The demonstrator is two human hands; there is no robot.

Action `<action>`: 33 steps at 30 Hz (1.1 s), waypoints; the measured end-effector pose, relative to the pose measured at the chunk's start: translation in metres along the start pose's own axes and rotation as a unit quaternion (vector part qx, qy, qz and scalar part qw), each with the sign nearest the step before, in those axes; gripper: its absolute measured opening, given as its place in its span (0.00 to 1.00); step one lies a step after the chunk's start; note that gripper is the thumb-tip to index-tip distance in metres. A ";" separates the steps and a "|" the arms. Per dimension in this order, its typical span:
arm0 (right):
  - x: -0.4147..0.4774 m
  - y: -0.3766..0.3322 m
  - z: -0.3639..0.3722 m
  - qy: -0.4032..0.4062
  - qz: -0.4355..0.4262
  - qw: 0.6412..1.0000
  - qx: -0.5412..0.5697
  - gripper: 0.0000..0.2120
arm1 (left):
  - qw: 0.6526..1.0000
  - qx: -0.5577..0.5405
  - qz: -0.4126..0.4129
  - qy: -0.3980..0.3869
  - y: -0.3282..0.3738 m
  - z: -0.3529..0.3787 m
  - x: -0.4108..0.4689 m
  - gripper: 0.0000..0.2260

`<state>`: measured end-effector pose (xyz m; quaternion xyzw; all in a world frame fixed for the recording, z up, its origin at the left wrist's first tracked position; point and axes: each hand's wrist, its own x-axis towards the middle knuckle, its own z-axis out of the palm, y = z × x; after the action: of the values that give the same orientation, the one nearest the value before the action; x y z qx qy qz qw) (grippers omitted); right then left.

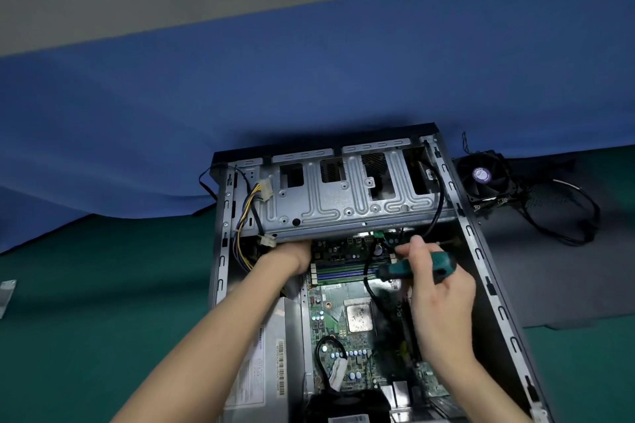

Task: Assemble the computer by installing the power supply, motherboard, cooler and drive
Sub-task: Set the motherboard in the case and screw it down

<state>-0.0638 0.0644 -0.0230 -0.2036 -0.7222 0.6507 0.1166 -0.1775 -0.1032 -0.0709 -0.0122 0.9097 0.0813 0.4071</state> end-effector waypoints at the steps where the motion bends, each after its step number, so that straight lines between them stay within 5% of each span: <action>1: -0.002 0.000 0.005 -0.004 -0.004 1.000 -0.015 0.27 | 1.000 0.007 0.010 0.003 -0.002 0.001 -0.002 0.27; 9: -0.006 0.023 0.045 -0.128 0.029 0.988 -0.078 0.06 | 1.000 -0.013 0.008 -0.003 -0.014 0.001 -0.009 0.19; 33: 0.005 0.049 0.065 -0.196 -0.026 0.964 -0.178 0.09 | 1.000 -0.023 0.009 -0.007 -0.012 -0.002 -0.012 0.15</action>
<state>-0.0895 0.0118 -0.0800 -0.0706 -0.8399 0.5360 -0.0484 -0.1705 -0.1160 -0.0623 -0.0129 0.9045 0.1063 0.4128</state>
